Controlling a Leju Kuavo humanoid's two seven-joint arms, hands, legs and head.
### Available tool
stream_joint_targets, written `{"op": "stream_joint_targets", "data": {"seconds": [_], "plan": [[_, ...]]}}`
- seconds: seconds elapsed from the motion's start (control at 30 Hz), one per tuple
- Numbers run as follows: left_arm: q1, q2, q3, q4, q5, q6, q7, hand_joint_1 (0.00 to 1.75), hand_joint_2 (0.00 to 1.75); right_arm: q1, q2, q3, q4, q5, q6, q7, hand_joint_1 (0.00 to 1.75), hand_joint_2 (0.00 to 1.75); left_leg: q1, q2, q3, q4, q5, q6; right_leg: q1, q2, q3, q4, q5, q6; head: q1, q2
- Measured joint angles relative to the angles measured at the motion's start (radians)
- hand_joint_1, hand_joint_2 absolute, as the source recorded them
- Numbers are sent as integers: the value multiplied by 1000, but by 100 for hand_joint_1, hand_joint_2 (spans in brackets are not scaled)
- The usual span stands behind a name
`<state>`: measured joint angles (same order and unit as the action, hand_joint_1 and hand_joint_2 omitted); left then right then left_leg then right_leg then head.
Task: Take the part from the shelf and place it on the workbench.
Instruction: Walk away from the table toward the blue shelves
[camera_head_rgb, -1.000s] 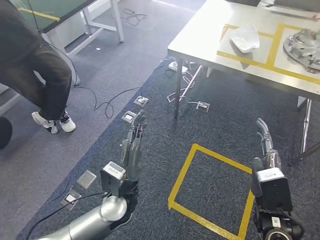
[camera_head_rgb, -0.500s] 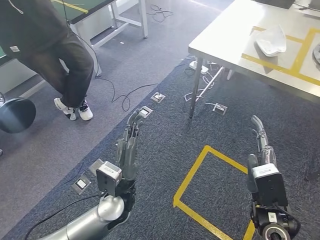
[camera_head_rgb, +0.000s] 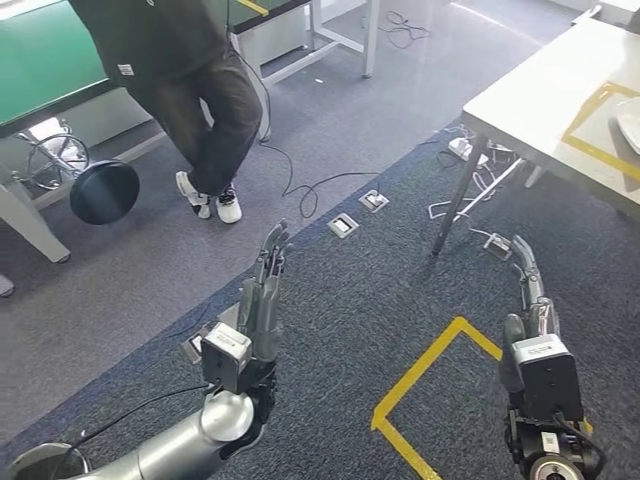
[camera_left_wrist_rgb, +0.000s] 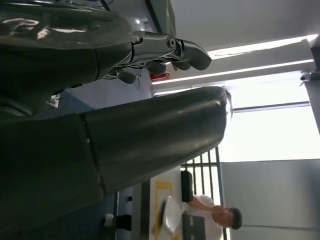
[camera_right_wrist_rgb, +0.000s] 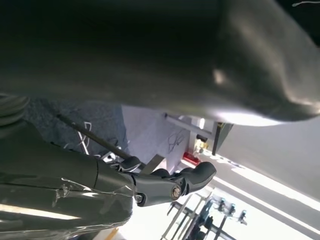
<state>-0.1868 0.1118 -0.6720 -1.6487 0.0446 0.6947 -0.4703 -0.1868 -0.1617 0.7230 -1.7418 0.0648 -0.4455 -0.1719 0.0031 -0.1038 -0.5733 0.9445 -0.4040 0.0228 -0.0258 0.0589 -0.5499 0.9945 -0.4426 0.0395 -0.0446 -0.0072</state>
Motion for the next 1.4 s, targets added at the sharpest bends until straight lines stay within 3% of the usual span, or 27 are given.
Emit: {"op": "stream_joint_targets", "data": {"seconds": [0.07,0.1,0.13,0.2,0.27,0.33,0.37,0.4,0.47,0.53,0.6,0.63,0.67,0.7,0.77,0.83,0.87,0.93,1.0,1.07,1.1,1.13,1.2,1.27,1.33,1.37,1.4], "plan": [[2,0,0,0,0,0,1,0,0,0,0,1,1,-1,0,0,0,0,2,-21,-10,3,3,-11,2,10,20,-35,-3,-5,0,0],[4,0,1,0,0,0,2,0,0,-1,1,1,1,-2,1,-1,0,0,3,-32,-14,2,6,-17,1,1,25,-40,-4,-8,-1,0],[6,0,1,-1,0,0,3,0,0,-1,2,1,1,-2,1,-1,0,0,3,-27,-16,4,5,-23,0,-10,27,-43,-2,-13,-2,0],[6,1,2,-1,-1,0,2,0,0,-3,4,2,2,-2,1,-1,0,0,0,21,-43,57,-24,-33,-2,-35,34,-52,1,-24,-9,0],[5,2,3,-2,-1,0,2,0,0,-2,5,1,2,-2,2,-1,0,0,0,77,-111,188,-84,-40,2,-62,36,-55,0,-32,-16,0],[8,2,3,-2,0,0,2,0,0,-1,5,2,5,-2,3,-1,0,0,3,92,-172,295,-114,-42,6,-89,37,-55,-3,-36,-18,0],[9,2,3,-2,0,0,2,0,0,0,5,2,6,-2,3,-1,0,0,4,96,-176,295,-101,-41,8,-102,37,-55,-4,-36,-19,0],[10,3,3,-2,0,0,2,0,0,0,5,2,7,-2,3,-1,0,0,4,102,-156,253,-72,-38,8,-114,39,-55,-6,-36,-21,0],[9,3,3,-2,1,0,1,0,0,-1,6,2,7,-2,3,-2,0,0,-3,143,-81,107,-9,-28,13,-136,45,-54,-13,-31,-24,0],[6,2,3,-2,2,0,-1,0,0,-1,6,2,7,-3,2,-4,0,0,-11,176,-34,16,13,-18,20,-153,51,-53,-21,-23,-25,0],[6,2,3,-2,3,0,-3,0,0,-2,7,2,7,-4,1,-6,0,0,-14,162,-31,4,11,-10,24,-173,57,-55,-26,-14,-21,0],[7,2,3,-2,4,0,-4,0,0,-2,7,2,7,-5,1,-6,0,0,-12,150,-30,1,12,-6,22,-170,58,-53,-32,-8,-19,0],[6,2,3,-2,4,0,-5,0,0,-3,7,2,7,-6,1,-6,0,0,-9,138,-27,-2,12,-1,20,-152,53,-39,-46,-3,-18,0],[6,2,3,-3,4,0,-6,0,0,-3,7,1,7,-6,1,-6,0,0,-6,127,-25,-6,14,4,17,-126,39,-3,-69,1,-15,0],[4,0,3,-3,4,0,-6,0,0,-1,7,1,7,-6,0,-6,0,0,-4,105,-23,-7,14,11,13,-74,-23,130,-135,6,-8,0],[6,-1,3,-3,4,0,-5,0,0,1,7,1,8,-6,1,-5,0,0,-4,80,-22,-6,13,13,13,-64,-86,252,-172,9,-5,0],[6,-1,3,-3,3,0,-5,0,0,1,7,2,8,-6,1,-4,0,0,-4,65,-21,-6,13,13,13,-62,-96,262,-160,10,-5,0],[6,-1,3,-3,2,0,-5,0,0,1,7,2,8,-6,2,-2,0,0,-3,35,-15,-3,11,10,9,-52,-61,163,-83,8,-4,0],[6,-1,3,-4,2,0,-5,0,0,0,7,1,8,-6,2,-2,0,0,-3,9,-15,3,7,4,1,-8,-4,27,-21,6,-3,0],[6,-1,3,-4,0,0,-4,0,0,-1,7,2,9,-7,4,-1,0,0,-2,-11,-25,8,10,-6,-1,20,22,-27,-16,2,-1,0],[6,-1,3,-4,0,0,-4,0,0,-2,7,2,9,-7,5,-1,0,0,-1,-22,-31,9,14,-13,1,16,26,-34,-17,-2,-2,0],[8,0,3,-5,-1,0,-4,0,0,-4,7,2,9,-7,6,0,0,0,0,-24,-35,9,15,-19,0,5,30,-38,-16,-7,-2,0],[7,0,4,-6,-3,0,-4,0,0,-6,7,2,9,-7,7,-1,0,0,-3,16,-54,44,-5,-30,-2,-18,36,-47,-10,-18,-10,0],[5,1,4,-7,-4,0,-3,0,0,-6,7,2,9,-7,8,-1,0,0,-3,75,-115,162,-63,-41,-1,-44,39,-52,-9,-27,-18,0],[7,1,4,-7,-5,0,0,0,0,-5,7,2,10,-7,8,0,0,0,2,93,-185,295,-111,-49,2,-72,38,-52,-11,-31,-22,0],[8,1,4,-7,-5,0,1,0,0,-5,7,2,10,-8,8,0,0,0,4,95,-199,318,-111,-50,3,-85,38,-52,-12,-31,-24,0],[8,2,4,-7,-5,0,2,0,0,-6,7,2,10,-8,8,0,0,0,5,98,-189,298,-92,-50,4,-97,39,-52,-13,-31,-25,0]]}}
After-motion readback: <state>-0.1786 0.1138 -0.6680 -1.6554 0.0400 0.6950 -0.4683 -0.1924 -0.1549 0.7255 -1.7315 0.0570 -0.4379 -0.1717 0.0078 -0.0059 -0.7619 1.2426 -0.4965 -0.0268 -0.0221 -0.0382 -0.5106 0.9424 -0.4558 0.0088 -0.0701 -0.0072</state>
